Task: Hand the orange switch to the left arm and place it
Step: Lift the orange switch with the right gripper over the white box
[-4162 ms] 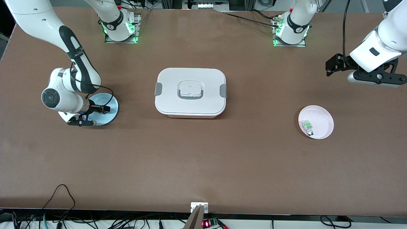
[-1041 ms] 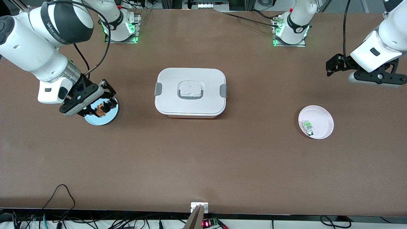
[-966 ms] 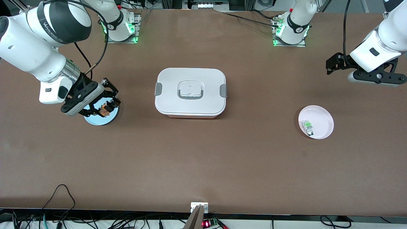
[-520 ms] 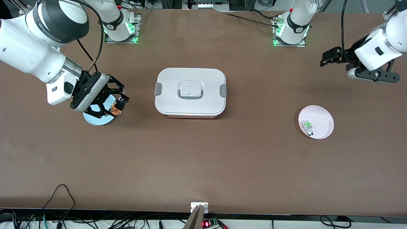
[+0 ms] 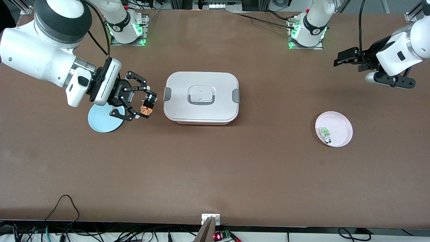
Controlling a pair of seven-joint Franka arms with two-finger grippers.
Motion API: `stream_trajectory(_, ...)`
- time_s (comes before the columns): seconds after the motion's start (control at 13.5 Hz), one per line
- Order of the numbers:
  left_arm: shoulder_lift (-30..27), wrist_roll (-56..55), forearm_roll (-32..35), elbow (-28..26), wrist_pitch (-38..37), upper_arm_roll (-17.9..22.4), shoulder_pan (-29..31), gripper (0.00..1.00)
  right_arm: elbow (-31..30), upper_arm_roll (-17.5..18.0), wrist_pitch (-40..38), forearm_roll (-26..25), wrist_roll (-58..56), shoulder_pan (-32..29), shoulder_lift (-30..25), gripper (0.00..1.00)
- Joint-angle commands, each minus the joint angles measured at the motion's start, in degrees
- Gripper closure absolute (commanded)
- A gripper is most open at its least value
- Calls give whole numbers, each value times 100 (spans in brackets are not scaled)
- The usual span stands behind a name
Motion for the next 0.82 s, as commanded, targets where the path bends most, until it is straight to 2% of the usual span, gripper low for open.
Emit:
stream_trajectory(0.0, 145, 11, -476, 154, -232, 4, 55, 0, -13, 55, 106, 877, -1099, 11, 56, 70)
stream_trajectory(0.15, 320, 3, -1117, 172, -487, 4, 239, 0, -39, 55, 124, 1642, -2066, 20, 196, 70)
stream_trajectory(0.22, 434, 11, -1398, 172, -679, 4, 335, 0, -57, 55, 115, 1872, -2323, 11, 231, 70)
stream_trajectory(0.37, 706, 20, -1943, 172, -1110, 4, 546, 0, -48, 55, 72, 1953, -2631, 20, 319, 70)
stream_trajectory(0.74, 1234, 247, -2701, 128, -1472, -5, 881, 0, -48, 528, 80, 2601, -2729, 29, 363, 70)
